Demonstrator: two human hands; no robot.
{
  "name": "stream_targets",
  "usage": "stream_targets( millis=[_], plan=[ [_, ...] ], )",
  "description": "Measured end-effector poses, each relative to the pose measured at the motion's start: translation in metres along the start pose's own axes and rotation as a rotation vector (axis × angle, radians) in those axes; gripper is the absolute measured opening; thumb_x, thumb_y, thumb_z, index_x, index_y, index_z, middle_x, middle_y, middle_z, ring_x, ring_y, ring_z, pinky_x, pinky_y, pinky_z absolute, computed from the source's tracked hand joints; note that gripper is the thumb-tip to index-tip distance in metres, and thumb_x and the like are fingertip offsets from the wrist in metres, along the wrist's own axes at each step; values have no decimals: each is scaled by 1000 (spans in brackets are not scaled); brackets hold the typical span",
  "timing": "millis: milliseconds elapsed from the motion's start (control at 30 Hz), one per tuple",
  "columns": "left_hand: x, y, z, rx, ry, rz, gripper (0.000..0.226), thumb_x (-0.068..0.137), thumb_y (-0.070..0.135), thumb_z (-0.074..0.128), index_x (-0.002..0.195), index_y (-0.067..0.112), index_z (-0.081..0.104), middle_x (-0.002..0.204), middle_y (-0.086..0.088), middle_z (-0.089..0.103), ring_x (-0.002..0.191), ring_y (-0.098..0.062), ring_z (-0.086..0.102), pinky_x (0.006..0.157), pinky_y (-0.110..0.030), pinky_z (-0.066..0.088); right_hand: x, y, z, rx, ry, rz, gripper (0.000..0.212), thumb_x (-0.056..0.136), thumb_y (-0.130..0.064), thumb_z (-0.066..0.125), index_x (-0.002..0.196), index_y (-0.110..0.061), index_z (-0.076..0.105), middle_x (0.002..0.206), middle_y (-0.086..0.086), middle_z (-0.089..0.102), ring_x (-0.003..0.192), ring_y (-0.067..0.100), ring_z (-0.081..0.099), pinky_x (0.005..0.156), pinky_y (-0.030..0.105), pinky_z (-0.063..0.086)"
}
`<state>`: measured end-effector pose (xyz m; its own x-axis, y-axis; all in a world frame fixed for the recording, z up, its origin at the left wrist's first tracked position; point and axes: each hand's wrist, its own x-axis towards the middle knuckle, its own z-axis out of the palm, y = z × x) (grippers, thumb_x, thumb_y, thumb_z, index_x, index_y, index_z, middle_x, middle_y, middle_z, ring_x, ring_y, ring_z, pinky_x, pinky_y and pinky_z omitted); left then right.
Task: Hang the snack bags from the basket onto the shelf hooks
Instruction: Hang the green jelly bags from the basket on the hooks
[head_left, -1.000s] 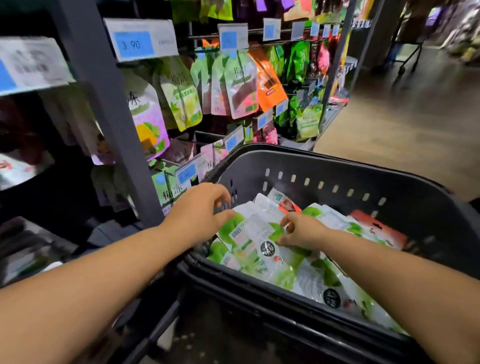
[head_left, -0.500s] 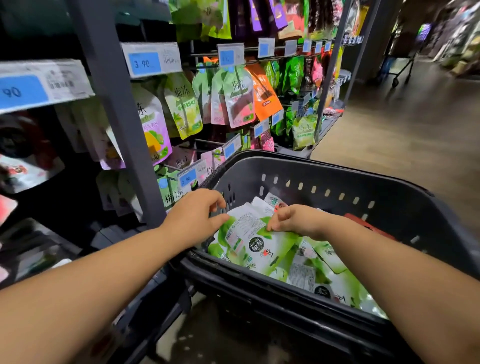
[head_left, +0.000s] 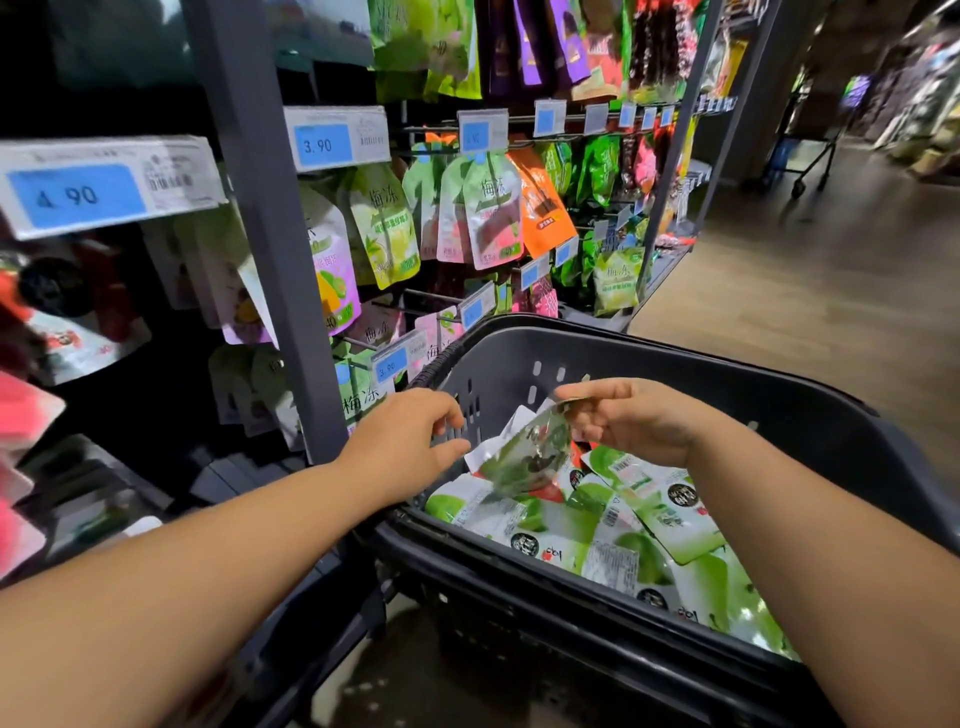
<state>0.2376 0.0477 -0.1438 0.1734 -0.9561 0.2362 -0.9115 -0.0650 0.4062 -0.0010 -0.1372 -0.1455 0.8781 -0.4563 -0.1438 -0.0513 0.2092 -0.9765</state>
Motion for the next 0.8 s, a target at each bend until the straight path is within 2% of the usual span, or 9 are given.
stream_targets(
  millis=[67, 133, 200, 233, 333, 500, 567, 700, 800],
  plan=[
    [1, -1, 0, 6, -3, 7, 16, 89, 39, 67, 90, 36, 52, 83, 14, 50, 86, -14, 49, 70, -28, 37, -1, -2, 3, -135, 111, 8, 58, 49, -13, 96, 103, -7, 74, 82, 7, 71, 77, 22, 64, 81, 31, 51],
    [1, 0, -1, 26, -3, 16, 16, 89, 39, 67, 88, 36, 52, 83, 14, 49, 85, -14, 49, 70, -28, 36, 2, -2, 10, -387, 361, -27, 27, 68, 3, 84, 87, -14, 75, 78, 9, 73, 81, 26, 61, 80, 36, 49],
    [1, 0, -1, 54, -11, 22, 15, 88, 40, 67, 87, 36, 53, 83, 15, 49, 86, -15, 50, 70, -28, 36, 8, 1, 13, -590, 580, -78, 18, 75, -5, 83, 75, -21, 76, 83, 16, 74, 80, 23, 61, 78, 36, 48],
    [0, 0, 0, 66, -19, 21, 15, 88, 40, 67, 86, 35, 53, 83, 14, 49, 87, -15, 50, 71, -28, 36, 9, 2, 13, -639, 618, -87, 16, 75, -12, 85, 72, -24, 75, 88, 17, 74, 80, 24, 63, 78, 38, 51],
    [0, -1, -1, 86, -44, 19, 16, 89, 42, 67, 83, 35, 53, 84, 13, 50, 89, -17, 50, 72, -30, 36, 7, 3, 11, -720, 585, -62, 12, 78, -20, 83, 74, -27, 75, 86, 12, 76, 79, 24, 67, 79, 40, 53],
    [-3, 3, -5, 97, -48, 29, 14, 90, 40, 66, 84, 31, 57, 86, 10, 53, 89, -16, 51, 75, -29, 38, 1, 20, 15, -618, 460, 20, 10, 84, -17, 78, 88, -25, 73, 91, -5, 74, 86, 12, 67, 78, 22, 50],
    [-3, 4, -6, 105, -45, 31, 14, 90, 40, 66, 84, 30, 57, 87, 9, 53, 90, -16, 50, 76, -29, 39, 3, 24, 15, -593, 457, 8, 9, 87, -15, 74, 93, -20, 71, 92, -4, 72, 86, 13, 65, 76, 23, 49],
    [-4, 5, -6, 115, -55, 25, 16, 90, 42, 66, 85, 29, 58, 87, 10, 53, 90, -16, 50, 76, -29, 38, 9, 12, 21, -355, 511, -97, 23, 91, -8, 67, 114, -14, 65, 105, 6, 72, 97, 26, 66, 79, 35, 51],
    [-3, 6, -8, 89, -61, 10, 25, 84, 51, 69, 86, 28, 59, 86, 9, 54, 87, -16, 51, 72, -28, 38, 10, -4, 32, -122, 483, -207, 26, 93, 1, 59, 117, -10, 59, 100, 8, 73, 85, 19, 72, 64, 28, 56]
  ],
)
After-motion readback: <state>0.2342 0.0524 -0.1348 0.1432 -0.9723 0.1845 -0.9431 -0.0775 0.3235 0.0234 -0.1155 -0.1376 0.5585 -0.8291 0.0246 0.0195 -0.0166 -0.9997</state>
